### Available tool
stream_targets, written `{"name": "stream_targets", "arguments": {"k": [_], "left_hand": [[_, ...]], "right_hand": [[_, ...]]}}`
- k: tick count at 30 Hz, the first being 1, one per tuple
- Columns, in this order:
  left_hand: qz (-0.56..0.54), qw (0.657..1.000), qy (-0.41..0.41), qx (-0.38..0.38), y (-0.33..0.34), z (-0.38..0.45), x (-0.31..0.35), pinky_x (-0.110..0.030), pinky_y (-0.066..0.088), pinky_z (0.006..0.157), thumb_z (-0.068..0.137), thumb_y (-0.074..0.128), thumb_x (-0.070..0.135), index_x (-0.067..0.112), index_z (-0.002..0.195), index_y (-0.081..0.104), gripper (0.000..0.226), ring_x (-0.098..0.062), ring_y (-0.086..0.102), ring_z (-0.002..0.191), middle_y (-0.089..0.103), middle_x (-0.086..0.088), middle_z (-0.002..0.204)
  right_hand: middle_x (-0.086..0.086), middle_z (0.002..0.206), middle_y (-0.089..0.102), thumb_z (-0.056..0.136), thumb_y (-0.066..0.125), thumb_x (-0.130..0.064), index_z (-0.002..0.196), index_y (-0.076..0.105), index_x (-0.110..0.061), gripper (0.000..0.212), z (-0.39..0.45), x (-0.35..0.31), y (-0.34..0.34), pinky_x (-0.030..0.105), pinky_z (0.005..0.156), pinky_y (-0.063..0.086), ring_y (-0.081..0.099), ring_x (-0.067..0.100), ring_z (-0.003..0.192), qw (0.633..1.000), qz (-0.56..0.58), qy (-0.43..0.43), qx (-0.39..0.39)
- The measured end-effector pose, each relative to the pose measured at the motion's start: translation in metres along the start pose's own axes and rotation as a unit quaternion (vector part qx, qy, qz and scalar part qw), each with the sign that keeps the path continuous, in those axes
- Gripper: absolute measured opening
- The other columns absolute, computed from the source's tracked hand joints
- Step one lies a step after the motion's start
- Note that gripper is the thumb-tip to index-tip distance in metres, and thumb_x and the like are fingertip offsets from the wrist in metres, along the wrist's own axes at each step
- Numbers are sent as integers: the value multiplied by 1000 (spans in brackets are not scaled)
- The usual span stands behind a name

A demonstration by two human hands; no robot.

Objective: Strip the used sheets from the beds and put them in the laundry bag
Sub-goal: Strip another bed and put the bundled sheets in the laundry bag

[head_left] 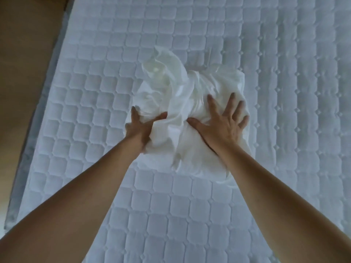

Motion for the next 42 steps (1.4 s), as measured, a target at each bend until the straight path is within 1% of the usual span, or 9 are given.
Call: {"name": "stream_targets", "arguments": {"k": [10, 14, 16, 21, 25, 27, 32, 37, 42], "left_hand": [[-81, 977, 32, -193, 16, -35, -23, -47, 57, 97, 55, 91, 67, 47, 143, 46, 101, -18, 71, 110, 70, 11, 126], [-115, 964, -42, -238, 13, -74, -59, -22, 52, 58, 89, 73, 45, 29, 77, 78, 21, -10, 66, 58, 67, -1, 72], [-107, 959, -67, -254, 12, -88, -86, -19, 42, 44, 101, 58, 34, 22, 44, 67, 60, -11, 53, 40, 53, -1, 55], [-100, 964, -95, -226, -1, -102, -121, -28, 52, 61, 89, 72, 23, 18, 83, 79, 10, -16, 69, 62, 72, -3, 74], [-131, 991, -18, -19, -23, -75, -103, -47, 49, 104, 61, 68, -2, 35, 154, 39, 104, -27, 54, 131, 52, 0, 148], [-139, 985, 80, 65, -38, -60, -68, -50, 36, 116, 84, 68, 17, 50, 157, 26, 90, -22, 38, 146, 29, 6, 165], [31, 987, 87, -135, 2, -28, -17, -34, 42, 111, 84, 67, 70, 44, 162, 11, 99, -13, 46, 138, 26, 11, 167], [185, 928, 17, -322, 51, -58, -23, -34, 51, 96, 89, 54, 77, 39, 134, 62, 60, -14, 66, 115, 67, 4, 136], [280, 907, -60, -309, 49, -85, -38, -51, 46, 109, 50, 65, 97, 25, 136, 58, 112, -30, 66, 114, 69, -10, 125]], "right_hand": [[-10, 133, 66, 70, 80, -73, 153, 38, -48, 96, -60, 33, 11, 45, 109, 49, 65, 20, 121, 890, 414, 140, -130], [2, 122, 76, 88, 73, -55, 135, 67, -28, 55, -118, 29, -6, 45, 101, 53, 74, 26, 111, 760, 555, 174, -290], [5, 120, 76, 96, 66, -47, 128, 71, -25, 40, -145, 30, -1, 43, 97, 53, 74, 26, 111, 738, 564, 184, -320], [-2, 108, 80, 74, 86, -47, 132, 66, -23, 66, -150, 44, 39, 39, 91, 60, 77, 20, 98, 818, 471, 190, -271], [-15, 113, 77, 57, 92, -67, 131, 65, -39, 84, -157, 60, 56, 42, 101, 56, 74, 14, 105, 853, 427, 169, -248], [-18, 112, 76, 58, 91, -68, 129, 64, -42, 80, -160, 64, 60, 41, 100, 56, 74, 12, 105, 860, 423, 164, -236], [-24, 110, 75, 57, 86, -74, 129, 61, -46, 81, -165, 68, 63, 34, 98, 54, 70, 7, 106, 875, 401, 148, -226], [-21, 100, 69, 75, 87, -48, 102, 59, -38, 40, -183, 88, 64, 18, 73, 53, 66, -3, 90, 882, 358, 156, -264], [-22, 122, 63, 58, 92, -59, 131, 57, -39, 83, -213, 102, 82, 36, 97, 56, 63, 5, 113, 921, 269, 97, -265]]}}
Point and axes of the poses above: each hand's wrist, its own z-axis towards the middle knuckle, its own y-axis out of the palm, x = y × z, the point moved 4 cm from there along z, towards the middle knuckle
